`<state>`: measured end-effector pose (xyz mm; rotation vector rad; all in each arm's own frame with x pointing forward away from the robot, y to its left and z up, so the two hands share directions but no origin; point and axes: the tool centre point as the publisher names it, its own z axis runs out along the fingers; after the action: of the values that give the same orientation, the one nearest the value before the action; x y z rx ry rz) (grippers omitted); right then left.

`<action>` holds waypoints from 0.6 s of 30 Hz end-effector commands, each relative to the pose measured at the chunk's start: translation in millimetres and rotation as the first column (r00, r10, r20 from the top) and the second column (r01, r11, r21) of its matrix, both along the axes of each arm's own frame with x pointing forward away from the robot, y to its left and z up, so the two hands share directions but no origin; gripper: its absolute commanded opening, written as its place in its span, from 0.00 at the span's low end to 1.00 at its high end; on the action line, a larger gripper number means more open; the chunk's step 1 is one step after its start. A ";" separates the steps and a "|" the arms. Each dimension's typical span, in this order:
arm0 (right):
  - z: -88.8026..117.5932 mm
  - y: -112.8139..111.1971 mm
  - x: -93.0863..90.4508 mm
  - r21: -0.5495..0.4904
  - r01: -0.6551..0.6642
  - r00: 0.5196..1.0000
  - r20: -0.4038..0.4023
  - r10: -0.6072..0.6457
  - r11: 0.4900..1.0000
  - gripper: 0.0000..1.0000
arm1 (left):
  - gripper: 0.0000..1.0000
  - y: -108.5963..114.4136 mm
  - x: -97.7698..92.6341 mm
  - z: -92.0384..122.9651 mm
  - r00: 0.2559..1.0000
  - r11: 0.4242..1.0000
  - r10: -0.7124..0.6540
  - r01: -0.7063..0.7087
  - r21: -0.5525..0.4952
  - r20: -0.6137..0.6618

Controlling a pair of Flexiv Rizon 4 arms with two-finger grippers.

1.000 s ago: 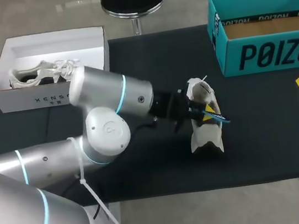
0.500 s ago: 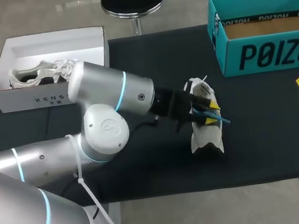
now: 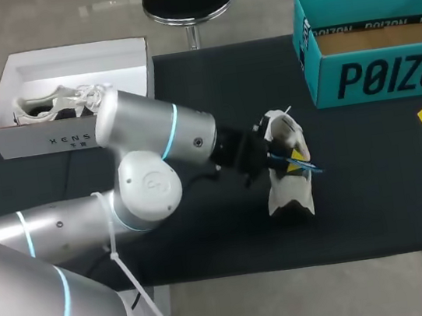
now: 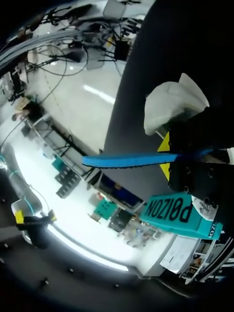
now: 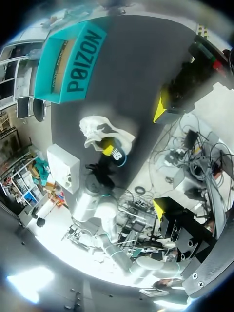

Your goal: Take the shoe out of the shoebox, open the shoe tongue, remove and reinsert the insole, then place the shoe into the shoebox

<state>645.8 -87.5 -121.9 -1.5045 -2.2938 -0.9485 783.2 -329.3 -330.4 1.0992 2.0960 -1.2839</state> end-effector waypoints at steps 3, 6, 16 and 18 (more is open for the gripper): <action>-1.8 -0.7 -9.8 0.009 0.022 0.999 0.027 -0.022 1.000 1.00 | 0.00 -4.4 24.0 -11.7 0.999 0.999 0.012 -0.014 0.032 0.048; -1.8 -0.7 -9.8 0.009 0.022 0.999 0.027 -0.022 1.000 1.00 | 0.00 -3.6 35.7 -15.6 0.997 0.999 0.029 -0.032 0.043 0.068; -1.8 -0.7 -9.8 0.009 0.022 0.999 0.027 -0.022 1.000 1.00 | 0.00 0.8 36.2 -9.2 0.998 0.998 0.042 -0.043 0.046 0.036; -1.8 -0.7 -9.8 0.009 0.022 0.999 0.027 -0.022 1.000 1.00 | 0.00 0.7 29.6 -6.0 0.999 0.999 0.032 -0.033 0.039 0.017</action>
<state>645.6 -87.4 -121.8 -1.5069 -2.2939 -0.9534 816.8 -333.8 -340.9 1.0801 2.1290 -1.2074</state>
